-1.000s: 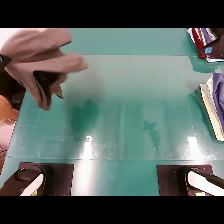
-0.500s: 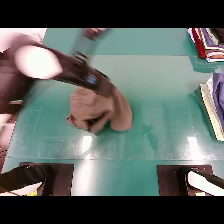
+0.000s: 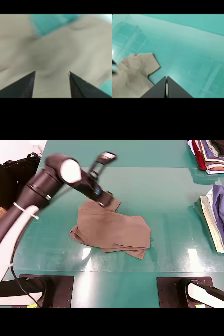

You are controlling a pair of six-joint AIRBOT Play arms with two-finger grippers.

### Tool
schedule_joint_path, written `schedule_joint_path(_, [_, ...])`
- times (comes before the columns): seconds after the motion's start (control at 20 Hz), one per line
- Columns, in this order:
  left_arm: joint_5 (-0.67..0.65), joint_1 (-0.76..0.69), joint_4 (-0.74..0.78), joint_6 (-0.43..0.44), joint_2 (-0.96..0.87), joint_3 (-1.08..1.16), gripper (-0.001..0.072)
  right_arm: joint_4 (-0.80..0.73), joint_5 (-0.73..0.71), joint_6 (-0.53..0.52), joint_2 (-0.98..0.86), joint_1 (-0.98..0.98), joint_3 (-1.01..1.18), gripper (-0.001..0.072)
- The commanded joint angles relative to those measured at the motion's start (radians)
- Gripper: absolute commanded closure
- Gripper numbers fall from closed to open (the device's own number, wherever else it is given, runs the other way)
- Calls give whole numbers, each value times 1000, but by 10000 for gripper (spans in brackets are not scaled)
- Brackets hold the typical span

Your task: Fold the shirts.

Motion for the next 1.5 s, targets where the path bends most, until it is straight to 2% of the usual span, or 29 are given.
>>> schedule_joint_path(0.0, [-14, 219, -23, -3, -12, -37, 205, -1, 9, 0, -1, 0, 1, 694])
schedule_joint_path(0.25, [95, 396, -143, -2, -55, -264, 204, -2, 13, 0, -1, 0, -1, 694])
schedule_joint_path(0.55, [185, 410, -271, -2, -166, -352, 206, -5, 42, 1, -1, 0, -2, 695])
schedule_joint_path(0.7, [222, 410, -289, -1, -171, -352, 208, -64, 68, 23, 2, 0, -38, 694])
schedule_joint_path(0.75, [221, 410, -284, -1, -171, -352, 273, -87, 81, 33, 4, 0, -74, 694])
schedule_joint_path(0.8, [221, 410, -285, 0, -171, -352, 518, -111, 90, 34, 10, 0, -129, 695])
schedule_joint_path(0.85, [222, 410, -285, 5, -171, -352, 658, -120, 87, 34, 15, 0, -187, 694])
schedule_joint_path(0.9, [221, 410, -285, 7, -171, -352, 679, -129, 81, 34, 20, 0, -258, 694])
schedule_joint_path(1.1, [195, 410, -251, 26, -138, -306, 680, -131, 63, 34, 21, 2, -578, 693])
schedule_joint_path(1.15, [196, 410, -247, 34, -122, -286, 680, -123, 48, 34, 21, 3, -674, 674])
schedule_joint_path(1.25, [196, 410, -247, 34, -93, -252, 680, -56, -18, 31, 21, 25, -854, 250])
schedule_joint_path(1.35, [187, 410, -257, 34, -83, -227, 680, 29, -139, -20, 21, 82, -1014, 234])
schedule_joint_path(1.45, [169, 410, -256, 33, -82, -228, 679, 61, -272, -27, 14, 158, -1099, 234])
